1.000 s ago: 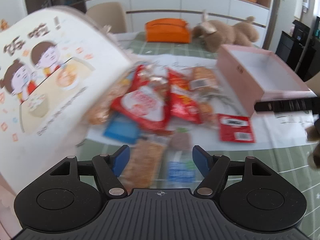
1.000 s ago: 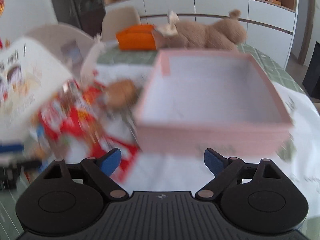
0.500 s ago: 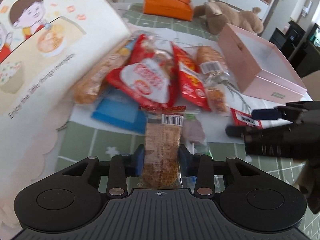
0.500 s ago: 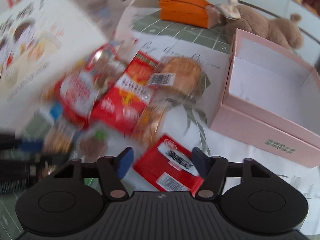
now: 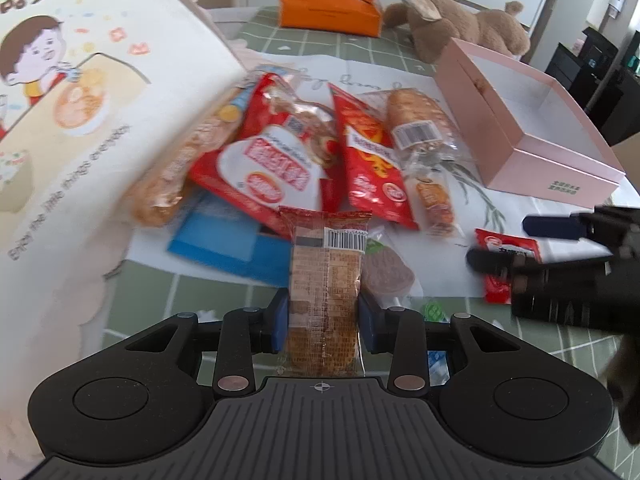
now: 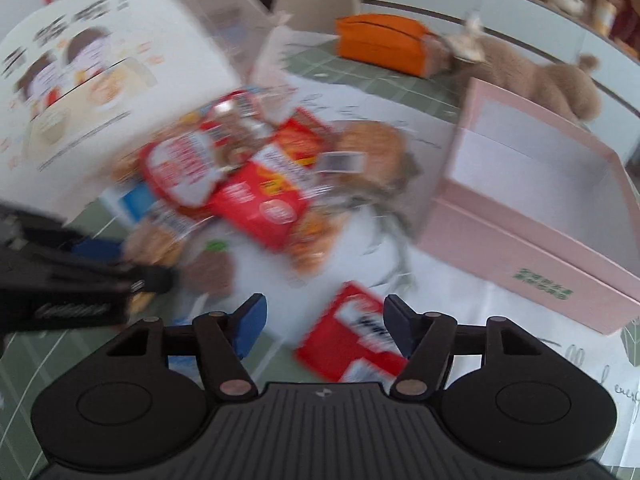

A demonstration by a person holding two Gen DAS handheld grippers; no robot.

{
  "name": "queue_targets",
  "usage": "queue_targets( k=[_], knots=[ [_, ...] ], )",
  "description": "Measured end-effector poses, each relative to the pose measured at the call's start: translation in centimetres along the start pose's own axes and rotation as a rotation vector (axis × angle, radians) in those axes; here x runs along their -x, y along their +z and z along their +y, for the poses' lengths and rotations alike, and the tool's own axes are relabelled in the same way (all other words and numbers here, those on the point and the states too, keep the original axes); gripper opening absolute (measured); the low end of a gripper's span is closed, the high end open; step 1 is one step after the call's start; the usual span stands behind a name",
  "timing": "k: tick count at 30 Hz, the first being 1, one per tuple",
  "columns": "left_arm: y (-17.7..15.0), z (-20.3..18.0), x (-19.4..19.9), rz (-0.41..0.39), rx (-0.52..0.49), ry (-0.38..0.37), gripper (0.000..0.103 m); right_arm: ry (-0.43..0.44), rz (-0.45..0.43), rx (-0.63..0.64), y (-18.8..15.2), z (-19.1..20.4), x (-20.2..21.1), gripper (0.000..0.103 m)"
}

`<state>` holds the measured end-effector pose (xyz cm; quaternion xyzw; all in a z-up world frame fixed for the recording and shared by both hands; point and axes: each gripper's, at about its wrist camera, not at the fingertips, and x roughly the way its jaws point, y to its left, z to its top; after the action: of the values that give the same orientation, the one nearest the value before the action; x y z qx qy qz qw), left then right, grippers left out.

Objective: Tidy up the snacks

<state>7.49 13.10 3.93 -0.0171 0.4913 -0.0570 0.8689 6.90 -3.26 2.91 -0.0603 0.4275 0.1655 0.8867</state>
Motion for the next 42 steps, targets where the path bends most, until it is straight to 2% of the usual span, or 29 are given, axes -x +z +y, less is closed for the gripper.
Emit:
queue_targets(
  k=[3,5,6,7,12,14,17,20,23,24,27,32,34,35,36,37,40,42],
  knots=[
    [0.4,-1.3,-0.7,-0.003,-0.007,-0.018,0.040,-0.026,0.011,-0.079,0.3,-3.3,-0.9,0.069],
    [0.8,-2.4,-1.1,-0.003,-0.023,-0.041,0.040,0.002,0.033,-0.122,0.0,-5.2,-1.1,0.065],
    [1.0,-3.2,-1.3,-0.004,-0.037,-0.052,0.040,0.018,0.032,-0.142,-0.3,-5.8,-0.9,0.057],
    [1.2,-3.9,-1.6,-0.006,-0.051,-0.061,0.040,0.017,0.033,-0.144,-0.5,-6.3,-0.6,0.053],
    [1.7,-8.4,-2.5,-0.007,-0.149,-0.153,0.040,0.001,0.046,-0.141,-2.6,-8.1,1.0,0.052],
    [1.5,-9.8,-2.6,-0.006,-0.194,-0.169,0.040,-0.005,0.053,-0.140,-3.3,-9.0,1.6,0.052],
    [1.2,-10.4,-2.2,-0.005,-0.216,-0.135,0.040,-0.034,0.067,-0.111,-4.1,-9.7,2.4,0.052],
    [1.0,-9.2,-1.2,-0.005,-0.177,-0.110,0.040,-0.029,0.056,-0.082,-4.5,-9.8,3.2,0.055],
    [0.9,-7.1,-0.4,0.012,-0.126,-0.068,0.040,0.023,0.016,-0.062,-4.4,-9.1,3.8,0.074],
    [0.9,-6.3,-0.2,0.025,-0.106,-0.070,0.040,0.047,0.004,-0.055,-4.3,-8.7,3.8,0.076],
    [0.9,-4.9,0.6,0.025,-0.066,-0.041,0.040,0.098,-0.012,-0.029,-3.8,-7.1,3.1,0.076],
    [0.3,-4.6,0.4,0.055,-0.069,-0.008,0.040,0.098,-0.054,-0.075,-1.4,-5.6,0.8,0.076],
    [0.0,-4.7,0.2,0.064,-0.066,-0.007,0.040,0.113,-0.027,-0.125,0.0,-5.9,-0.9,0.072],
    [-0.1,-4.8,0.2,0.068,-0.059,-0.007,0.040,0.125,-0.004,-0.137,0.5,-6.1,-1.5,0.065],
    [-0.3,-4.9,0.3,0.071,-0.053,-0.010,0.040,0.120,-0.001,-0.119,0.7,-6.0,-1.5,0.046],
    [-0.4,-5.2,0.4,0.076,-0.052,-0.017,0.040,0.124,0.020,-0.078,0.8,-5.6,-1.4,0.037],
    [-1.2,-6.7,0.5,0.094,-0.072,-0.058,0.040,0.133,0.065,0.032,-0.5,-5.0,0.1,0.036],
    [-1.5,-8.1,0.4,0.102,-0.080,-0.084,0.040,0.127,0.090,0.043,-1.4,-5.5,1.3,0.035]
  ],
)
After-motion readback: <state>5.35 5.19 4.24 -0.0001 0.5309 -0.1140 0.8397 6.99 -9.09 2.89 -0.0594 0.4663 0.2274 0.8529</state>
